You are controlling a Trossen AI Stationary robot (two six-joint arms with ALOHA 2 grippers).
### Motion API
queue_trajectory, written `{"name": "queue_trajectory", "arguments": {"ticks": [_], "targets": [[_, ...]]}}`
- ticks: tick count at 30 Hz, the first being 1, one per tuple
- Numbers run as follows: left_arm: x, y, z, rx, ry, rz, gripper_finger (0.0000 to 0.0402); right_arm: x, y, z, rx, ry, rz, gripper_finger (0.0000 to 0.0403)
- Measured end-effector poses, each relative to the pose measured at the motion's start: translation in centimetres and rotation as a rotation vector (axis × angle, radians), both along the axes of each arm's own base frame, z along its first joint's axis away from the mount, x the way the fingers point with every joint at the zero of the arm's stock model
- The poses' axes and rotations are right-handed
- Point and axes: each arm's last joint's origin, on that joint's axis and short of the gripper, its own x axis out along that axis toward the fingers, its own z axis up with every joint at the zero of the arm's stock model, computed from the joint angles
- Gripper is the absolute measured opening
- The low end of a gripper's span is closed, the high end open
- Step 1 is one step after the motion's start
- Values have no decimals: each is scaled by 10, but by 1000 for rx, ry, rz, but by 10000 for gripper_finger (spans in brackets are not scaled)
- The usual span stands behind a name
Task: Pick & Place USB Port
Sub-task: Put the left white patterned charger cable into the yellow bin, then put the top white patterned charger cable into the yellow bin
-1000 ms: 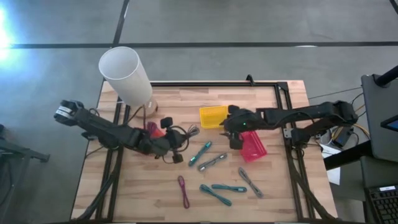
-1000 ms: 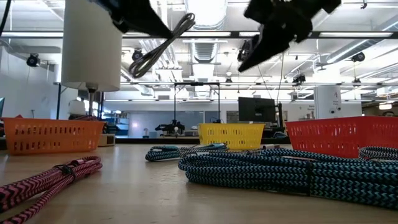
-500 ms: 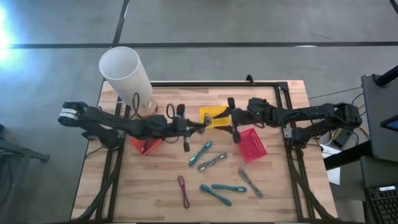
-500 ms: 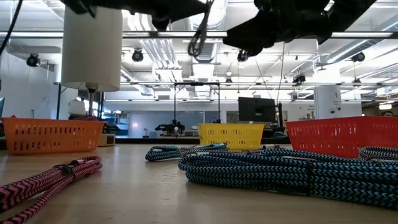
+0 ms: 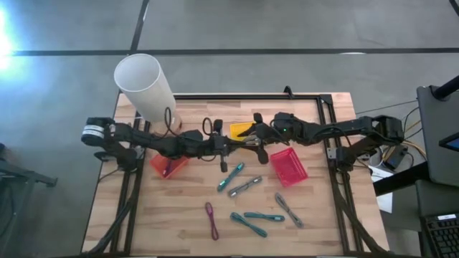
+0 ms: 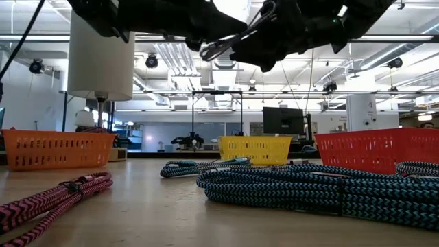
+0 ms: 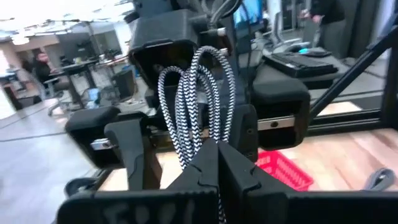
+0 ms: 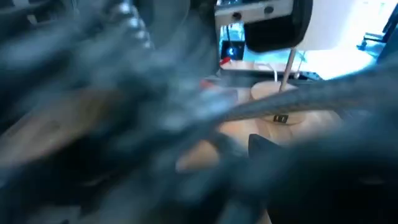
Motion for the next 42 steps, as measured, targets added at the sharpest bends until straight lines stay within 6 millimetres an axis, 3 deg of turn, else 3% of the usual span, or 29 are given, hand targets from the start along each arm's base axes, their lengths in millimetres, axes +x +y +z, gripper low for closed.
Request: {"name": "queue_trajectory", "arguments": {"ticks": [15,23,42], "targets": [[-2,2,0,46,32,76,0,-13,1,13,12,7,-28,139],[-2,3,-1,43,46,101,0,-19,-12,-1,-47,162,-257,19],[-3,3,-12,-25,139,111,0,-25,-13,-12,11,288,-287,8]]}}
